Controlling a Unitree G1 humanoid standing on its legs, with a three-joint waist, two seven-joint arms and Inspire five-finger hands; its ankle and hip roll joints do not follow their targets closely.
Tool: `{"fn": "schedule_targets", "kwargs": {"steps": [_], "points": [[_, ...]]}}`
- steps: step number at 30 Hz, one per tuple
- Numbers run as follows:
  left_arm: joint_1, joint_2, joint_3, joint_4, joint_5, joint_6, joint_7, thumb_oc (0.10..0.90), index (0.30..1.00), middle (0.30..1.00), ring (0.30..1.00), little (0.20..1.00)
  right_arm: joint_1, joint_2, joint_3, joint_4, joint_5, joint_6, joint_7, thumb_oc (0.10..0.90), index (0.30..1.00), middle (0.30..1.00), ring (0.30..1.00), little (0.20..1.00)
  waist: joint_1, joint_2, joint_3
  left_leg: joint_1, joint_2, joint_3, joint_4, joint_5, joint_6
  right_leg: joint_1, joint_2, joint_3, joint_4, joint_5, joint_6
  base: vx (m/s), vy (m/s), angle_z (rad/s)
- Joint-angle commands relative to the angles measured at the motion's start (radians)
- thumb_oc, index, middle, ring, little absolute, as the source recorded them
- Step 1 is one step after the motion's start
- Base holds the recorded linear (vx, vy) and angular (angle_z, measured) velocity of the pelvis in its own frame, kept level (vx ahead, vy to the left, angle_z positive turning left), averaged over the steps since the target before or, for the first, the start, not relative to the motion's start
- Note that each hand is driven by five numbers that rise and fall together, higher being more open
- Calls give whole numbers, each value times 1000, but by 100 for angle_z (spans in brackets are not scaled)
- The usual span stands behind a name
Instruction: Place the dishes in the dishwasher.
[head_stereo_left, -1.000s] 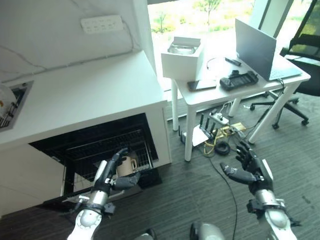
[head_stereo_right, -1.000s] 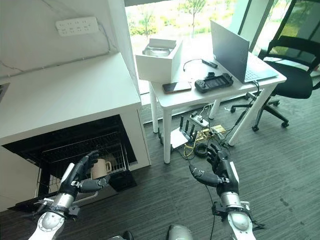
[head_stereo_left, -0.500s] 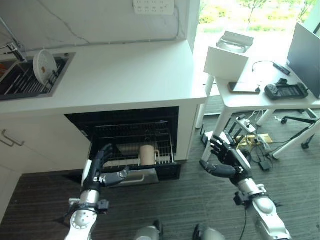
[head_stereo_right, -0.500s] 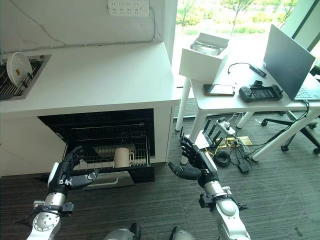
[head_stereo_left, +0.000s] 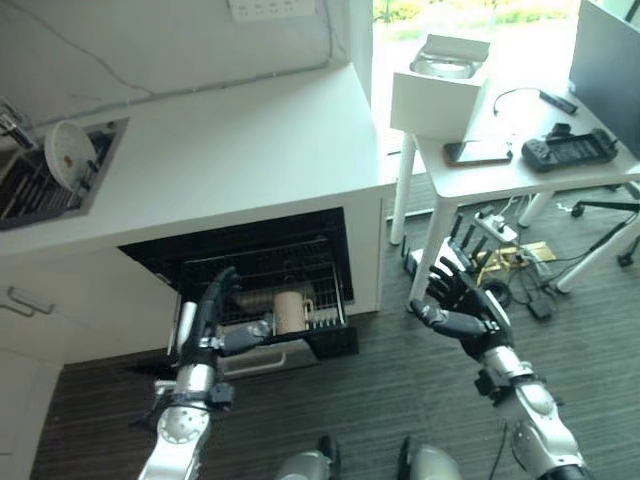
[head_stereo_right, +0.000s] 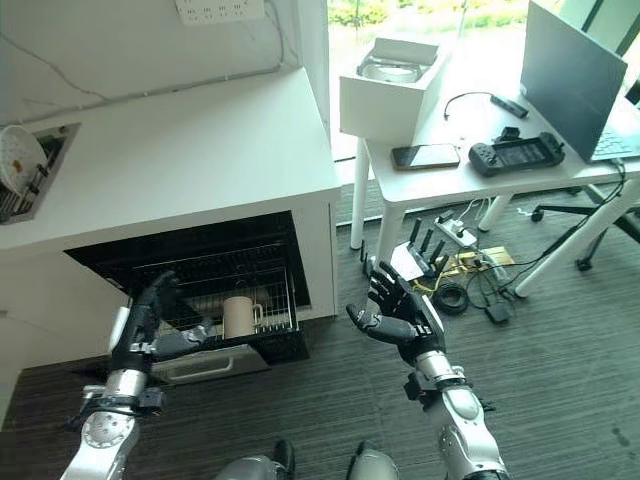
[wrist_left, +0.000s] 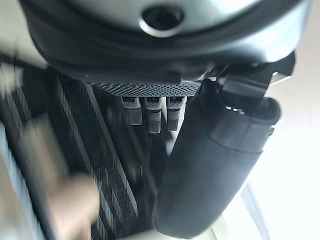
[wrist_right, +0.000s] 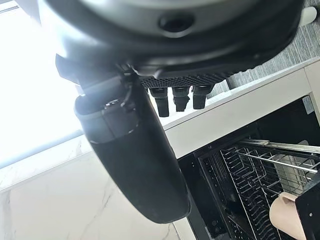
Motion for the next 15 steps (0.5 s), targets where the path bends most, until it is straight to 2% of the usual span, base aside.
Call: {"fn": "schedule_targets", "kwargs": {"steps": [1,3,4,6,7,9,11,12,13,14,15], "points": [[-40,95,95,-56,73,-121,151,800,900,900,900,900,-77,11,-49,-88,-25,-96,-3,800,900,900,900,900,6,-52,-16,-1,-20,-60,114,-130,-6,87,31,44,-105,-18,25,-19,56,44],[-47,100,117,-28,105,-116,190,800,900,900,900,900,-58,15,-77,-105,-44,-113,-40,800,900,900,900,900,-16,-56,1,19,8,47,114,-125,-10,109,5,-9,-105,-14,23,-62,119,52],[-51,107,125,-13,109,-114,210,800,900,900,900,900,-49,15,-88,-110,-53,-121,-52,800,900,900,900,900,-25,-58,9,29,26,68,114,-124,-18,119,-6,-23,-105,-13,24,-76,217,111],[-42,120,160,22,101,-105,271,800,900,900,900,900,-48,6,-101,-103,-62,-133,-57,800,900,900,900,900,-27,-50,16,26,45,36,114,-119,-29,118,-16,-19,-105,-6,27,-47,361,121],[-21,114,184,69,108,-108,333,800,900,900,900,900,-58,1,-104,-85,-65,-138,-53,800,900,900,900,900,-19,-37,17,19,66,-18,114,-104,-46,115,-21,-1,-105,-10,29,-31,476,56],[-4,101,209,131,102,-111,392,800,900,900,900,900,-64,-6,-106,-76,-68,-138,-52,800,900,900,900,900,-15,-20,10,5,94,-66,114,-85,-68,109,-36,11,-105,-10,39,-17,494,2],[3,85,237,190,83,-123,442,800,900,900,900,900,-64,-13,-107,-82,-71,-134,-63,800,900,900,900,900,-15,-10,6,0,103,-79,114,-103,-74,110,-63,15,-105,-8,57,5,518,-22],[10,73,257,235,68,-130,475,800,900,900,900,900,-63,-12,-112,-84,-70,-130,-80,800,900,900,900,900,-20,-5,2,4,110,-58,114,-117,-73,114,-90,12,-105,-2,72,8,502,-16],[12,68,263,246,64,-122,481,800,900,900,900,900,-62,-9,-115,-87,-67,-126,-89,800,900,900,900,900,-20,-6,1,7,107,-52,114,-120,-71,115,-100,13,-105,2,78,6,494,2],[20,60,284,264,35,-121,479,800,900,900,900,900,-57,3,-120,-93,-64,-129,-99,800,900,900,900,900,-14,-13,1,9,86,-56,114,-133,-61,109,-128,22,-105,25,102,12,417,19],[33,47,314,288,8,-117,464,800,900,900,900,900,-48,27,-126,-97,-67,-131,-113,800,900,900,900,900,-2,-25,-2,13,54,-62,114,-153,-36,99,-160,38,-105,52,128,20,479,24]]}}
